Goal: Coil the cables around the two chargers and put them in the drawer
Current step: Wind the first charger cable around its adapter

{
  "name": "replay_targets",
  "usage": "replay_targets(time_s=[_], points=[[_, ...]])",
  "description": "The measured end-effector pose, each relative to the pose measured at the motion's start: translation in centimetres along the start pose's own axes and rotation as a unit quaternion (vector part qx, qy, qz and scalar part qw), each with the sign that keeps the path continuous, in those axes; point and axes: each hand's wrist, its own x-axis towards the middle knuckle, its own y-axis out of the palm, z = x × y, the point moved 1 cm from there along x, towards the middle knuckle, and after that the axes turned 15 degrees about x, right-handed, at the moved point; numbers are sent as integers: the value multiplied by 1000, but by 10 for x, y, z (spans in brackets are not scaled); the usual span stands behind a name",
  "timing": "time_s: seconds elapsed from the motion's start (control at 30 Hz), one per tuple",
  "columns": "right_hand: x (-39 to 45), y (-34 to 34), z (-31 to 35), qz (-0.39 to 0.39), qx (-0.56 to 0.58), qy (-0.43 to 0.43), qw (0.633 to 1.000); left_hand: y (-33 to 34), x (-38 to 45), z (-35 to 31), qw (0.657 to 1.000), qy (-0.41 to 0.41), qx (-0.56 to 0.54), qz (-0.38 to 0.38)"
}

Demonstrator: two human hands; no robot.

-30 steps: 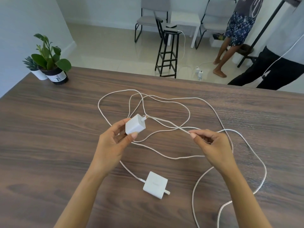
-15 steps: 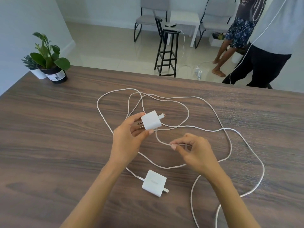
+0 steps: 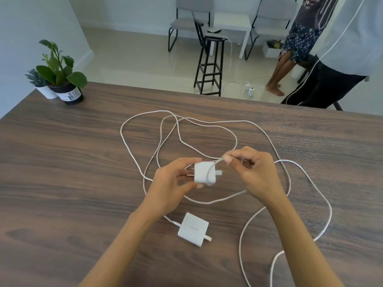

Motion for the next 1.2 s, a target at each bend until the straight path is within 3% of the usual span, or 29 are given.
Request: replay_targets(time_s=[0.43,0.53,0.67,0.93,1.2], points=[[12,7,-5,-31,52,39,997,-3,-9,-15,996,-14,-88,27],[8,12,-14,-29,132,120,984,-5,-7,-19,992,-17,-123,1],[-3,15,-33,-21,244,248,937,-11,-1,-23,983,-25,-175,-54],[4,9,-29,-84,237,197,948,-13,2,-31,989,-13,-144,-1],[11,11,-25,-76,209,155,962,-9,-1,-34,993,-11,-115,19]])
